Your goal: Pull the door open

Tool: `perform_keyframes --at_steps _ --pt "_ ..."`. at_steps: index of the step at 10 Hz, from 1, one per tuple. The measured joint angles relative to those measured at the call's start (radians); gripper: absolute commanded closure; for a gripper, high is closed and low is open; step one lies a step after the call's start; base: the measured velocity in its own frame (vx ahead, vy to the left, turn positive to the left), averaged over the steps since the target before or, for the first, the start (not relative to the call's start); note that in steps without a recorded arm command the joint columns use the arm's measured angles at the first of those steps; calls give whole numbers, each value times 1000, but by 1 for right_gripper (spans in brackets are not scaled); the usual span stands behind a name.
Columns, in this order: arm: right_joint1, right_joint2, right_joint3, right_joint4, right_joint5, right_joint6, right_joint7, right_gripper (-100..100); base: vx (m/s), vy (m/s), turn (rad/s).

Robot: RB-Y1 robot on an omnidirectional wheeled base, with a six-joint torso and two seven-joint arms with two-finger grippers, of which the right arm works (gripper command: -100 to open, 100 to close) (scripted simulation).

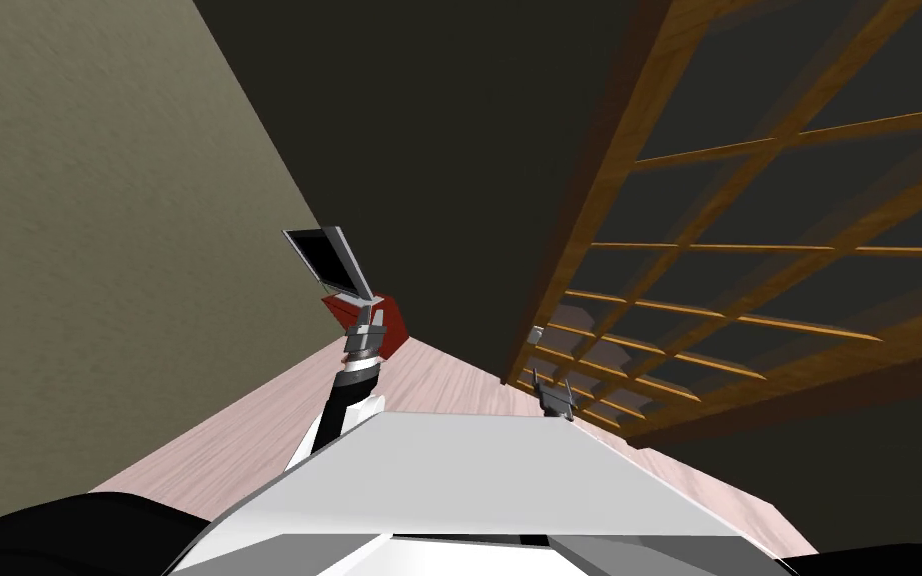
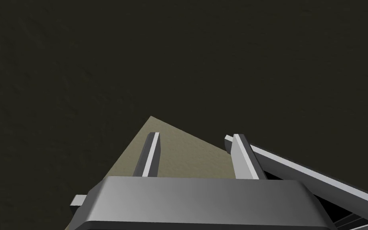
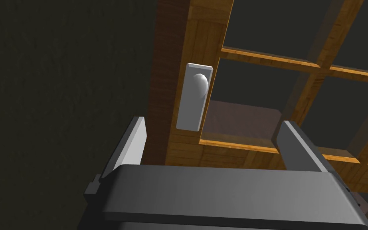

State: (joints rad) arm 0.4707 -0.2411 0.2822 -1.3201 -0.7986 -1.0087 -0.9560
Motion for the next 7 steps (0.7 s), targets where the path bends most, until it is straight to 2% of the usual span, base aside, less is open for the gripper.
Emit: perform_keyframes --at_steps 3,5,7 --pt "8 -15 12 40 -46 -21 -55 -100 89 -60 186" --pt "9 -23 21 71 -80 -34 -92 -100 73 -69 127" --pt "5 -31 32 122 -107 -58 -135 -100 83 -81 186"
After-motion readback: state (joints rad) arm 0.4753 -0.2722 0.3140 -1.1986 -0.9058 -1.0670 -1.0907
